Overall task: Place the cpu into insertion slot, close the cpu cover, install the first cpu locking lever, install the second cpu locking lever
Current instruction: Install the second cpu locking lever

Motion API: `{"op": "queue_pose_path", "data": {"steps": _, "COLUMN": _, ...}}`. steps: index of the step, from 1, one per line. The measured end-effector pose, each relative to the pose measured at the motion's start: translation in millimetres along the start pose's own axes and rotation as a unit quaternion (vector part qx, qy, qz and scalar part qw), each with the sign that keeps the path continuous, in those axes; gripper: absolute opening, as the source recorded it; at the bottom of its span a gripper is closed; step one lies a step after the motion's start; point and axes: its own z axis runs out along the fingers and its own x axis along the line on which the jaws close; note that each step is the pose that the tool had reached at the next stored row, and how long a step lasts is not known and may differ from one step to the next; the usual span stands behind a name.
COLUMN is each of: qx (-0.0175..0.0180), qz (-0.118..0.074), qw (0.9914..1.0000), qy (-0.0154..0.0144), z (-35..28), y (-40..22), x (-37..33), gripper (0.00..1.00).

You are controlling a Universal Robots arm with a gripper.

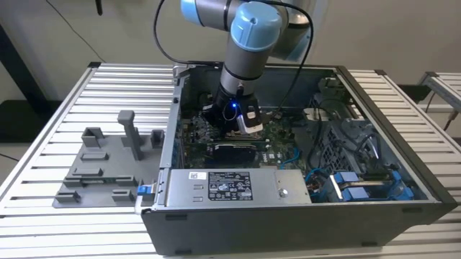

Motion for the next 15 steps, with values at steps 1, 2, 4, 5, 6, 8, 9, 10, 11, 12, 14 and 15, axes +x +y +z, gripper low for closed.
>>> {"op": "queue_pose_path", "data": {"steps": 1, "qx": 0.0001, "qz": 0.000, "qw": 1.00000, "qy": 0.0008, "z": -1.5, "y": 0.2, "x": 0.2, "gripper": 0.11}}
{"op": "queue_pose_path", "data": {"steps": 2, "qx": 0.0002, "qz": 0.000, "qw": 1.00000, "qy": 0.0014, "z": -3.2, "y": 0.4, "x": 0.5, "gripper": 0.11}}
{"op": "queue_pose_path", "data": {"steps": 4, "qx": 0.0005, "qz": 0.001, "qw": 0.99999, "qy": 0.0035, "z": -8.1, "y": 0.9, "x": 1.2, "gripper": 0.11}}
{"op": "queue_pose_path", "data": {"steps": 5, "qx": 0.0007, "qz": 0.001, "qw": 0.99999, "qy": 0.0044, "z": -10.6, "y": 1.3, "x": 1.6, "gripper": 0.11}}
{"op": "queue_pose_path", "data": {"steps": 6, "qx": 0.0006, "qz": 0.001, "qw": 0.99999, "qy": 0.0052, "z": -13.4, "y": 1.7, "x": 2.1, "gripper": 0.11}}
{"op": "queue_pose_path", "data": {"steps": 8, "qx": 0.0008, "qz": 0.002, "qw": 0.99998, "qy": 0.0061, "z": -17.3, "y": 2.1, "x": 2.7, "gripper": 0.11}}
{"op": "queue_pose_path", "data": {"steps": 9, "qx": 0.0007, "qz": 0.002, "qw": 0.99998, "qy": 0.0061, "z": -20.0, "y": 2.5, "x": 3.1, "gripper": 0.11}}
{"op": "queue_pose_path", "data": {"steps": 10, "qx": 0.0006, "qz": 0.002, "qw": 0.99998, "qy": 0.0061, "z": -23.4, "y": 3.0, "x": 3.6, "gripper": 0.11}}
{"op": "queue_pose_path", "data": {"steps": 11, "qx": 0.0007, "qz": 0.002, "qw": 0.99998, "qy": 0.0061, "z": -27.0, "y": 3.4, "x": 4.2, "gripper": 0.11}}
{"op": "queue_pose_path", "data": {"steps": 12, "qx": 0.0007, "qz": 0.002, "qw": 0.99998, "qy": 0.0059, "z": -30.0, "y": 3.8, "x": 4.6, "gripper": 0.11}}
{"op": "queue_pose_path", "data": {"steps": 14, "qx": 0.0009, "qz": 0.002, "qw": 0.99999, "qy": 0.0050, "z": -36.6, "y": 4.7, "x": 5.6, "gripper": 0.11}}
{"op": "queue_pose_path", "data": {"steps": 15, "qx": 0.0008, "qz": 0.001, "qw": 0.99999, "qy": 0.0041, "z": -39.3, "y": 5.1, "x": 6.1, "gripper": 0.11}}
